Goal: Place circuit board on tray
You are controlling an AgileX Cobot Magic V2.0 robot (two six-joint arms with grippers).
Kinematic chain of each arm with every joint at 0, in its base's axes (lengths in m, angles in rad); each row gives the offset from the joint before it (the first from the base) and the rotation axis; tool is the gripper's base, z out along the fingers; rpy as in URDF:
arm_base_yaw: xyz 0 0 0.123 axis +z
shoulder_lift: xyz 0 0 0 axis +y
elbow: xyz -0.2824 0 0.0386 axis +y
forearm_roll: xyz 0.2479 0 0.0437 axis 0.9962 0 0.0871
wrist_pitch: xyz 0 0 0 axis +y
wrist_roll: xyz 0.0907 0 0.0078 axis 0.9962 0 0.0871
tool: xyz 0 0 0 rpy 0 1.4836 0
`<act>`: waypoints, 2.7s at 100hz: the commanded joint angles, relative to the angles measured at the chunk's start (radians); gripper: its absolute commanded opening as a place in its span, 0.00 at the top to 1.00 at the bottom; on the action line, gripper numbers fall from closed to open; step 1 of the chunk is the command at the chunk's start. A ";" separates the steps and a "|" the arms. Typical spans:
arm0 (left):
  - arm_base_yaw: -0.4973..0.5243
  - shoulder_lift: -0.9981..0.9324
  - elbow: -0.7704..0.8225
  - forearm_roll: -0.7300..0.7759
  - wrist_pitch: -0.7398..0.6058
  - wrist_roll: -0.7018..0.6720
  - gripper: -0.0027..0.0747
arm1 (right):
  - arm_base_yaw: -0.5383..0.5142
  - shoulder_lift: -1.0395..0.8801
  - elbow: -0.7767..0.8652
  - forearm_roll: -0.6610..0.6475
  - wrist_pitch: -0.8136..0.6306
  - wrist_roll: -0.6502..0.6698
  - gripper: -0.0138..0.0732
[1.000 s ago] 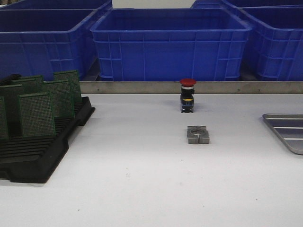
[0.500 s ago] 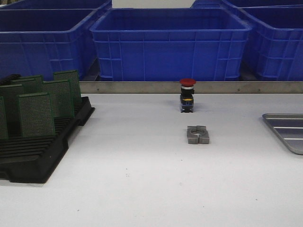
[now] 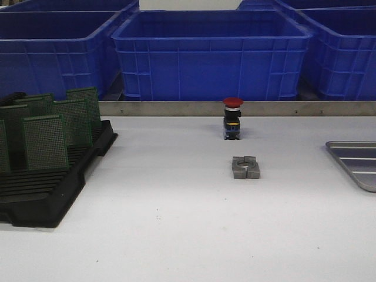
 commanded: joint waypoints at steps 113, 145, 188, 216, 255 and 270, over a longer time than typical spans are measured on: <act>0.002 0.607 -0.487 -0.059 0.457 0.231 0.25 | 0.003 -0.022 -0.012 -0.008 -0.089 -0.011 0.92; 0.002 0.690 -0.526 -0.068 0.481 0.333 0.26 | 0.003 -0.022 -0.012 -0.008 -0.089 -0.011 0.92; 0.002 1.087 -0.865 -0.321 0.832 0.903 0.26 | 0.003 -0.022 -0.012 -0.008 -0.089 -0.011 0.92; 0.002 1.259 -1.017 -0.326 0.879 1.140 0.26 | 0.003 -0.022 -0.012 -0.008 -0.089 -0.011 0.92; 0.002 1.376 -1.017 -0.413 0.872 1.490 0.26 | 0.003 -0.022 -0.012 -0.008 -0.089 -0.011 0.92; 0.002 1.411 -1.017 -0.443 0.862 1.524 0.26 | 0.003 -0.022 -0.012 -0.008 -0.089 -0.011 0.92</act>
